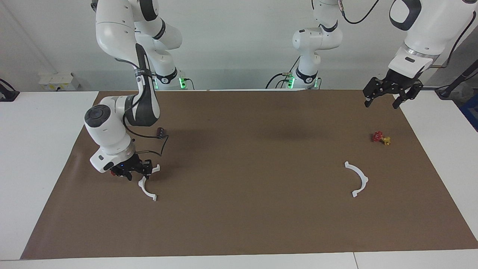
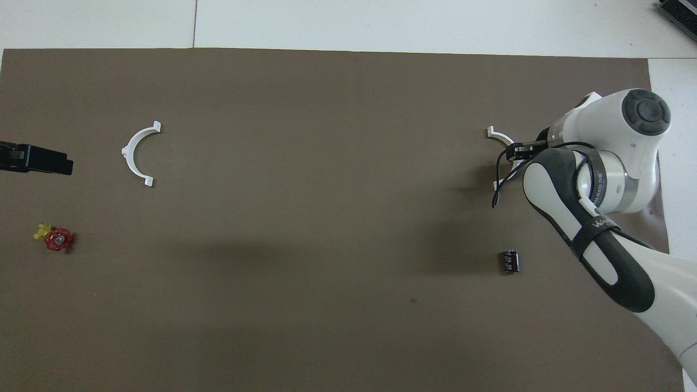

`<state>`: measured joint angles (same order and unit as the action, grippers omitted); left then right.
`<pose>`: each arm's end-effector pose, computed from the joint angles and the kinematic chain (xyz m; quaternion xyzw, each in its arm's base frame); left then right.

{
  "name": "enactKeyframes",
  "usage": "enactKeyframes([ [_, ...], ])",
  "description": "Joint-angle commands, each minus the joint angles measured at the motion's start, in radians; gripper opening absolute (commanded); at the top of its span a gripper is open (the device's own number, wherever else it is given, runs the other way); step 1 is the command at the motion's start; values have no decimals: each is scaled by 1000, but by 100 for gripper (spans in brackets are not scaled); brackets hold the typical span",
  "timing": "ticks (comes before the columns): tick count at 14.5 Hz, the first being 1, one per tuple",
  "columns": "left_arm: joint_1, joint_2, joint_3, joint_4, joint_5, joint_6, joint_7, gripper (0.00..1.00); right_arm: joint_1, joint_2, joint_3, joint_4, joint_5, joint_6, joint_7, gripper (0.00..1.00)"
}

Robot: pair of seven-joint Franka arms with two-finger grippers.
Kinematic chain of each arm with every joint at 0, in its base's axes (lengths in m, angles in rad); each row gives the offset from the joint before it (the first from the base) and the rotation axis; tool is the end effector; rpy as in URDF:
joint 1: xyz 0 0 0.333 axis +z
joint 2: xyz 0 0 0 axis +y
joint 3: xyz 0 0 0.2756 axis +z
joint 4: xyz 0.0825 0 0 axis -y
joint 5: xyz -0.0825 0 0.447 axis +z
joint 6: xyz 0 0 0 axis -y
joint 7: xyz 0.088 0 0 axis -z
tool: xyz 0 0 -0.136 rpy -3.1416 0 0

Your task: Assemble drain pipe with both arms

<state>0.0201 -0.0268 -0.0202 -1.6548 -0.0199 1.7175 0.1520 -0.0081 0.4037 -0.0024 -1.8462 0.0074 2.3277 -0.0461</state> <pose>0.6259 -0.0026 0.5399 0.9961 -0.0749 0.0453 0.0062 0.6820 -0.0069 0.2087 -0.9991 -0.0155 -0.0389 0.0012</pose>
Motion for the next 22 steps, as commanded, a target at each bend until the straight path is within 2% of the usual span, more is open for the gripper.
enactKeyframes([
  [1, 15, -5, -6, -81, -11, 111, -6, 100, -12, -8, 9, -31, 16, 24, 6, 58],
  [6, 29, 105, -6, -79, -11, 203, -8, 100, -38, -2, 7, -50, 16, 25, 9, 40],
  [8, 29, 148, -6, -80, -11, 252, -8, 100, -27, 1, 9, -54, 16, 28, 41, 34],
  [10, 32, 185, -6, -88, -11, 293, -8, 100, -21, 4, 9, -54, 16, 28, 69, 33],
  [11, 41, 192, -6, -123, -11, 339, -8, 100, -21, 4, 9, -54, 14, 28, 69, 30],
  [13, 44, 203, -6, -164, -11, 398, -8, 100, -20, 4, 9, -54, 14, 28, 69, 19],
  [15, 46, 247, -6, -157, -11, 407, -6, 100, -3, 4, 9, -53, 14, 28, 69, 0],
  [19, 47, 335, -6, -154, -11, 487, -6, 100, 8, 6, 9, -35, -1, 28, 71, 0],
  [22, 60, 360, -6, -148, -11, 510, -6, 100, 66, 13, 5, 40, -9, -11, 145, 0],
])
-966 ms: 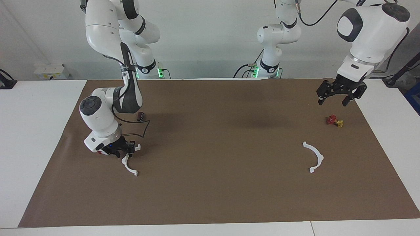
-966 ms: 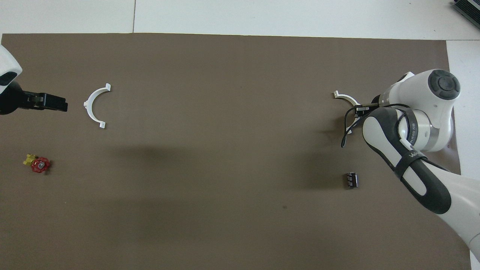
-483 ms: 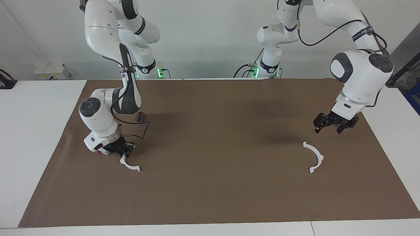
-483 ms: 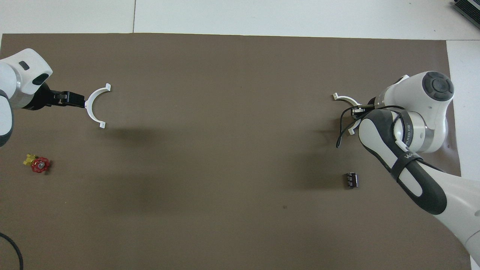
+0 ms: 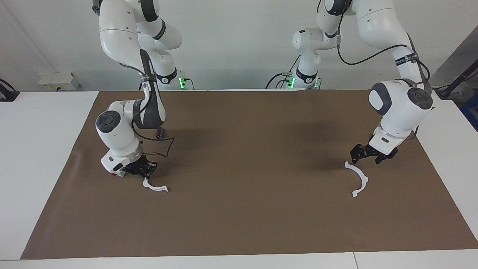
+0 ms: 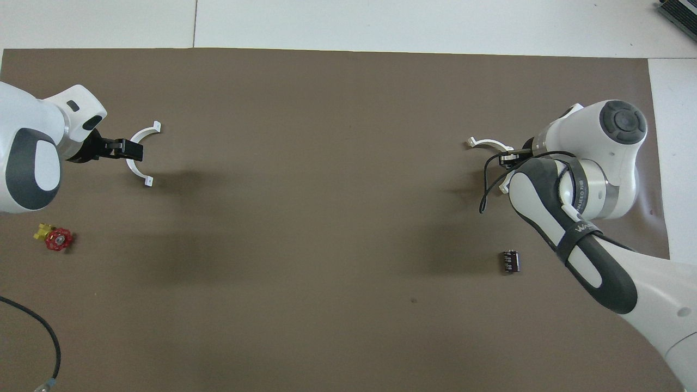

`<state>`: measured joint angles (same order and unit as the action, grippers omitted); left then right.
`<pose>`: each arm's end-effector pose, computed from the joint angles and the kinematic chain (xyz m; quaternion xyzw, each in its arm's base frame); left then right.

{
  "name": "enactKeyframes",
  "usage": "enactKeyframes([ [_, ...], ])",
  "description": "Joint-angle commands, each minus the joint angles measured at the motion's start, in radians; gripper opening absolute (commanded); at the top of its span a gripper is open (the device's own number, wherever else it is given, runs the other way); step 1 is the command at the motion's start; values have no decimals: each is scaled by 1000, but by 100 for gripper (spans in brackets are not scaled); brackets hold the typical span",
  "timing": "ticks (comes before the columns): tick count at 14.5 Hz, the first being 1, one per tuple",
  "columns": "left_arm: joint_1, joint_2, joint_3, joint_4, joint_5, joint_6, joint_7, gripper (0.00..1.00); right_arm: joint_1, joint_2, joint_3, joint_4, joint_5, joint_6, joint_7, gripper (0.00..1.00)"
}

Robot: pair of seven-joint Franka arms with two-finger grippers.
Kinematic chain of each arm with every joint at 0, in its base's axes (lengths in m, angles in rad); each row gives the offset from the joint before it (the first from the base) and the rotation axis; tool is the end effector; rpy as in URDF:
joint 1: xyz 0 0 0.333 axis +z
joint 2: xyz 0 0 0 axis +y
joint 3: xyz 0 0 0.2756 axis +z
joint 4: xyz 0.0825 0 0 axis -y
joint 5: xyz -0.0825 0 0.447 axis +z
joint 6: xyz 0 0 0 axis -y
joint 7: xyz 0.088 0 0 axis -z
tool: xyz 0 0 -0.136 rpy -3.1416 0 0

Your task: Assemble drain pipe with both arms

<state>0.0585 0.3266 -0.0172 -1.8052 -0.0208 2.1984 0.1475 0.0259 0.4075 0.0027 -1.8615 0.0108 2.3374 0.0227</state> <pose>0.6853 0.0274 0.2698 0.9983 -0.0467 0.0342 0.0082 0.6772 0.0198 0.1995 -0.9994 0.0008 -0.0341 0.0054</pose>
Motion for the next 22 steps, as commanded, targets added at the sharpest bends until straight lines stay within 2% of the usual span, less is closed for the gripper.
enactKeyframes([
  [1, 21, 29, -9, 12, -10, 44, -2, 100, 57, 17, 0, 88, -21, -50, 147, 0],
  [4, 26, 67, -9, 18, -8, 101, -2, 100, 141, 43, 0, 194, -75, -153, 369, 0],
  [6, 35, 92, -9, 20, -7, 136, 0, 93, 196, 62, 2, 249, -74, -190, 526, 0],
  [8, 38, 127, -9, 41, -2, 144, 3, 91, 232, 74, 2, 289, -62, -204, 644, 0],
  [12, 49, 158, -9, 52, 1, 178, 7, 84, 305, 96, 3, 308, -63, -208, 779, 0],
  [18, 41, 161, -9, 49, 1, 173, 12, 74, 417, 220, 3, 490, -61, -211, 936, 0],
  [19, 41, 161, -9, 49, 1, 170, 12, 68, 442, 250, 5, 531, -63, -210, 968, 0],
  [21, 43, 160, -9, 49, 1, 164, 12, 48, 479, 315, 3, 611, -63, -210, 1002, 0],
  [22, 43, 160, -9, 49, 1, 158, 10, 32, 489, 330, 5, 631, -61, -211, 1022, 0],
])
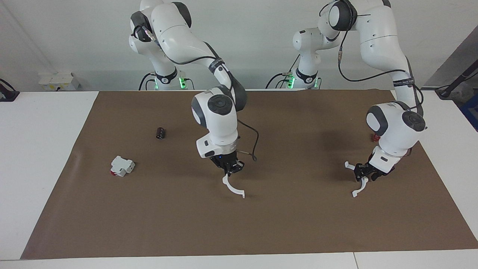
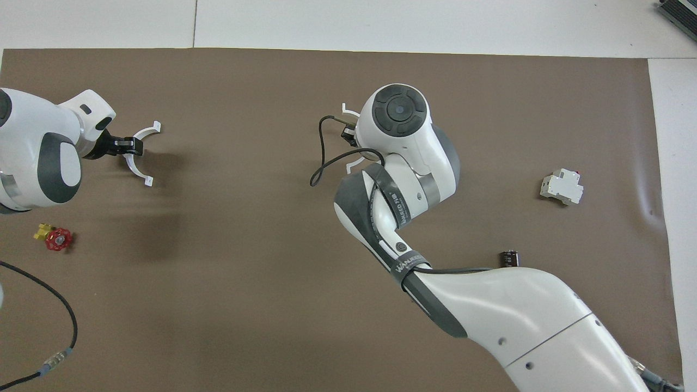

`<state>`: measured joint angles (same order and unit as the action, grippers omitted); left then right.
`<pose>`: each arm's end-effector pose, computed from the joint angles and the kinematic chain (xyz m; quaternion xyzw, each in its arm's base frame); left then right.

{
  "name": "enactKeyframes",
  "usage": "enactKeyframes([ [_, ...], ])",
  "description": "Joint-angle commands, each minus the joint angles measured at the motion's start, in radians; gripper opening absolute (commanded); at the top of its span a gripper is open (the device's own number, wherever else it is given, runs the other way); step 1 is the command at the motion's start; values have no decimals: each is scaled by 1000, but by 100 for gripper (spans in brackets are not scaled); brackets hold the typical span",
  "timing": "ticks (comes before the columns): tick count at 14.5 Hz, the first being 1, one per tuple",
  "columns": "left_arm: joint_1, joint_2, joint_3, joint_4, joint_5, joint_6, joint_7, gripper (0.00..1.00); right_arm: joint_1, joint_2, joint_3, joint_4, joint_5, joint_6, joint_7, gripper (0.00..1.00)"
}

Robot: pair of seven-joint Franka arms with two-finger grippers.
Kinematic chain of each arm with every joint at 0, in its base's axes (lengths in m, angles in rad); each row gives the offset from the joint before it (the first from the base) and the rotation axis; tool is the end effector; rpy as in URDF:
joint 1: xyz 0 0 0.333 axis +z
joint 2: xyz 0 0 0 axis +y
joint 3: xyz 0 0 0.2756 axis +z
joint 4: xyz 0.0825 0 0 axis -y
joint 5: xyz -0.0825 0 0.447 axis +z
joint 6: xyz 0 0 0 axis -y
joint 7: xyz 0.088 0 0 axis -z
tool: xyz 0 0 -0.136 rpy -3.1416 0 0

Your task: Assemble drain pipe with both arms

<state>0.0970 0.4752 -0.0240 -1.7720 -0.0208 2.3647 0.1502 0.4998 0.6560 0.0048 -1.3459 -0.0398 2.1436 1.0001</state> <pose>0.7012 0.0510 0.2002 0.9977 -0.0299 0.0598 0.0065 0.6847 0.3745 0.2671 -0.9691 0.2359 -0.0626 0.0367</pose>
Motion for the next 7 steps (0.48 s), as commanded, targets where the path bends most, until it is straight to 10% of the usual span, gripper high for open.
enactKeyframes([
  [1, 6, 11, -2, 16, 1, -15, 8, 13, 31, 83, 4, 116, -11, -16, 61, 0],
  [2, 6, 11, -2, 14, 1, -15, 9, 0, 48, 88, 9, 114, -11, -16, 80, 0],
  [7, -3, -3, -2, 19, 4, -36, 6, 0, 72, 145, 34, 123, -11, 18, 201, 0],
])
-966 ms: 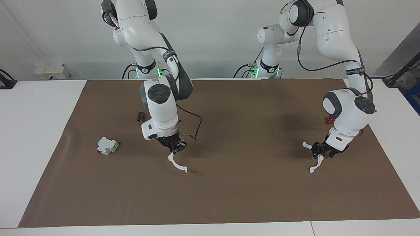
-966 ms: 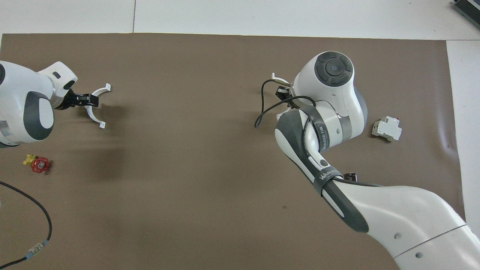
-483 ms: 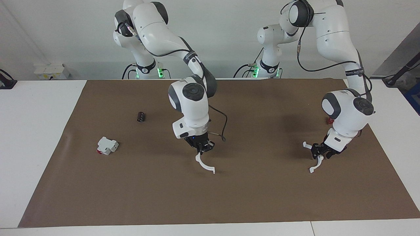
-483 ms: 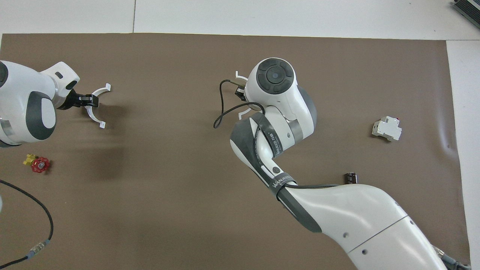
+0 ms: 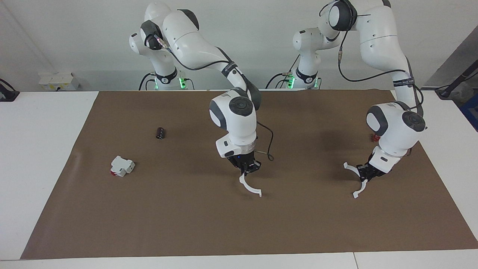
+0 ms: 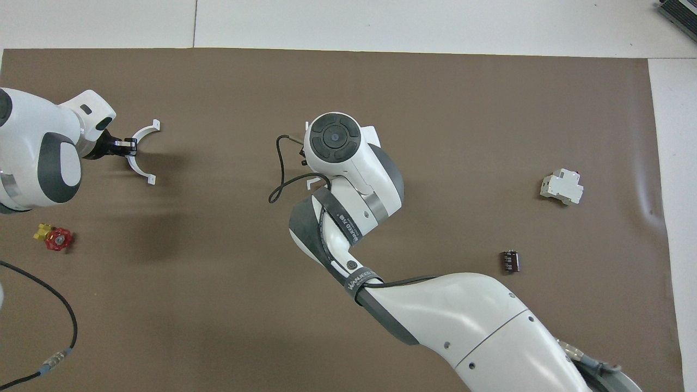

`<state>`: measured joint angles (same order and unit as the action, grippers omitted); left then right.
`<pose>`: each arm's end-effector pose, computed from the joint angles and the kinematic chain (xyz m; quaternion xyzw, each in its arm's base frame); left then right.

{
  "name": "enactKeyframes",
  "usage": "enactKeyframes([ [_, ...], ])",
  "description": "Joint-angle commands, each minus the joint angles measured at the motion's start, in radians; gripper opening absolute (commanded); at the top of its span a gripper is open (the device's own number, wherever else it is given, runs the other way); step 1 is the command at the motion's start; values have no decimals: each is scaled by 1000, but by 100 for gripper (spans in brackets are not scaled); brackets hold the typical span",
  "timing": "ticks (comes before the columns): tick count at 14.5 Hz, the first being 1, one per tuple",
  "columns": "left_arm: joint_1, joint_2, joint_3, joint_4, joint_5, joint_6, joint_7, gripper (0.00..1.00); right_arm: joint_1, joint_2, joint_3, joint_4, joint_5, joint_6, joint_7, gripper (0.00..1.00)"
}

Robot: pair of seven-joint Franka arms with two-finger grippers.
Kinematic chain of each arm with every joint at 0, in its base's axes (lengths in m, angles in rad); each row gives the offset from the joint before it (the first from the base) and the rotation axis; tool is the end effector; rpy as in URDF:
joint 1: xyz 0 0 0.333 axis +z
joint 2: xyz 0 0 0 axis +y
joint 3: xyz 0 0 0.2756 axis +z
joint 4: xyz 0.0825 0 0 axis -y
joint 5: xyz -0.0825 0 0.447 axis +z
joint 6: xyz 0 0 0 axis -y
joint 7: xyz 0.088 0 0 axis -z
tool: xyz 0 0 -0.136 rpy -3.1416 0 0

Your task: Assemble drain pipe with both arms

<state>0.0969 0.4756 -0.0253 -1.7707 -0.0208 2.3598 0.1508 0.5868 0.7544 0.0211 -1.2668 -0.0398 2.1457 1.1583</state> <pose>0.7010 0.0500 0.2001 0.9978 -0.0308 0.0579 0.0071 0.6529 0.4473 0.2331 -0.9622 0.2650 -0.0475 0.0416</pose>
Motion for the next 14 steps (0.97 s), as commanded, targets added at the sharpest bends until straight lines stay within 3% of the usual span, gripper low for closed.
enactKeyframes([
  [1, -5, -9, -1, 19, 4, -42, 3, 0, -15, 54, 20, 44, -11, 38, 64, 0],
  [6, -58, -57, -1, 28, 2, -77, -10, 0, -15, 54, 22, 43, -11, 42, 64, 0],
  [7, -69, -57, -1, 36, 4, -77, -20, 0, -15, 54, 22, 43, -11, 43, 64, 6],
  [10, -121, -45, -1, 65, 4, -76, -22, 0, -15, 54, 22, 43, -20, 45, 57, 73],
  [14, -212, -38, -1, 86, 22, -62, -37, 0, -15, 54, 22, 44, -26, 39, 52, 78],
])
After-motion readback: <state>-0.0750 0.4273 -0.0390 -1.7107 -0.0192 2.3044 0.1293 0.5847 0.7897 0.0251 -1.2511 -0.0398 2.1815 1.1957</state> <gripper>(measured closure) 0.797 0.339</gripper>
